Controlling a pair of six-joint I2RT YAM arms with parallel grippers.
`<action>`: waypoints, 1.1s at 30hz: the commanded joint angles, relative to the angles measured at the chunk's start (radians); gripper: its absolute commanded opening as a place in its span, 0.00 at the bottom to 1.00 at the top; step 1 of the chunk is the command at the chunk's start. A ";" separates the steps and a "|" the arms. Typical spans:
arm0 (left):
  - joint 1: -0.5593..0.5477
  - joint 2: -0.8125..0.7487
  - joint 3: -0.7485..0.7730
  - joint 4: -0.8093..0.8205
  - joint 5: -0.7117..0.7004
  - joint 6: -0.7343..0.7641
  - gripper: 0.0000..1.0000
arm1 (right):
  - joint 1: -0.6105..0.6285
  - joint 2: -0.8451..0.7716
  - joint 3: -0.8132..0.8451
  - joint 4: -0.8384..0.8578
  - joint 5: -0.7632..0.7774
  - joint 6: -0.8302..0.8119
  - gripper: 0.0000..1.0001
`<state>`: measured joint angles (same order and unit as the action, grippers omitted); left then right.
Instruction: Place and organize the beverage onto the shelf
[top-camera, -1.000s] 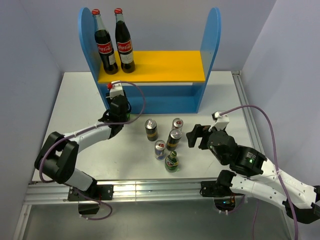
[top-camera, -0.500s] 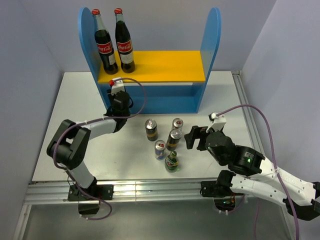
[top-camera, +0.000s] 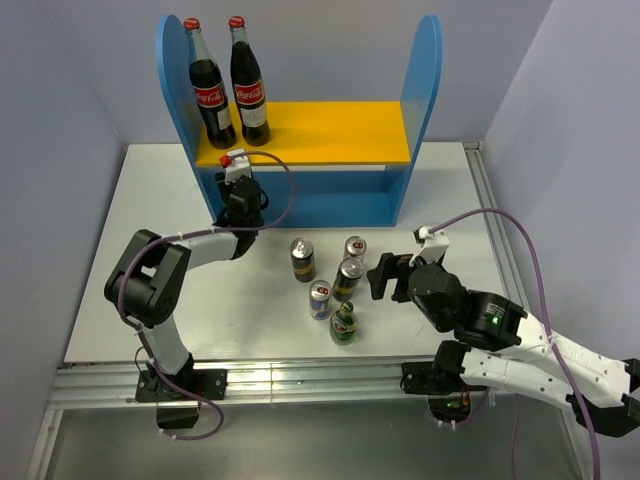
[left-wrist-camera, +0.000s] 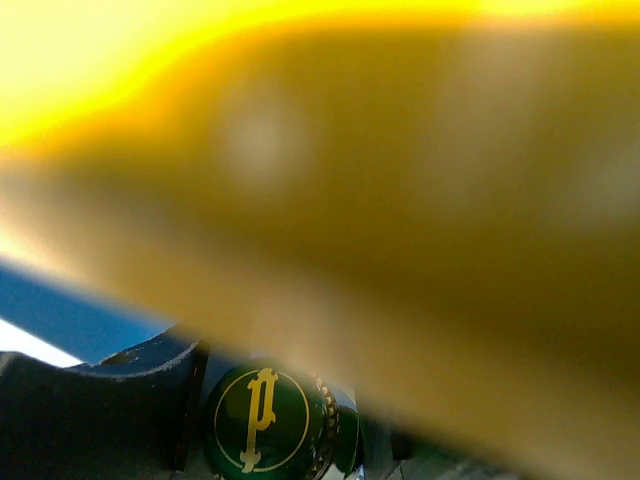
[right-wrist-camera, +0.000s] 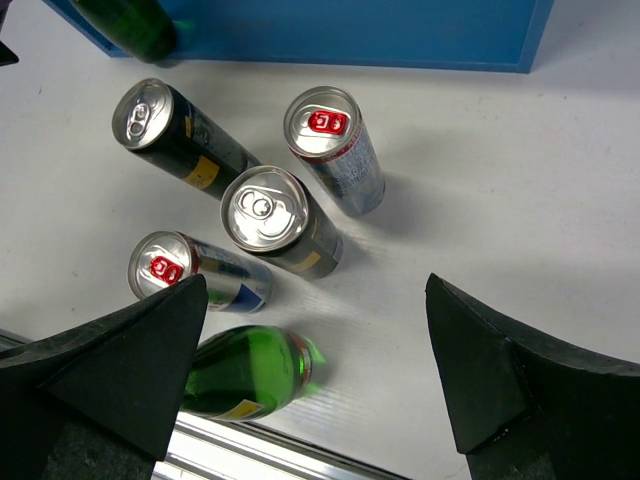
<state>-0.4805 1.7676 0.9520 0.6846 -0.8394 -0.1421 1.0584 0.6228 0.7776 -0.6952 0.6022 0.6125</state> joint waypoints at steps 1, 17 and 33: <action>0.017 -0.007 0.079 0.178 -0.030 0.038 0.00 | 0.011 0.009 -0.004 0.022 0.028 0.009 0.96; 0.057 0.072 0.110 0.257 -0.096 0.087 0.00 | 0.025 0.031 -0.005 0.019 0.030 0.010 0.96; 0.094 0.118 0.131 0.204 -0.079 0.044 0.78 | 0.049 0.035 0.000 0.003 0.048 0.023 0.96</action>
<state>-0.4274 1.8824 1.0328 0.8753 -0.9169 -0.1001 1.0973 0.6529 0.7776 -0.6964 0.6155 0.6216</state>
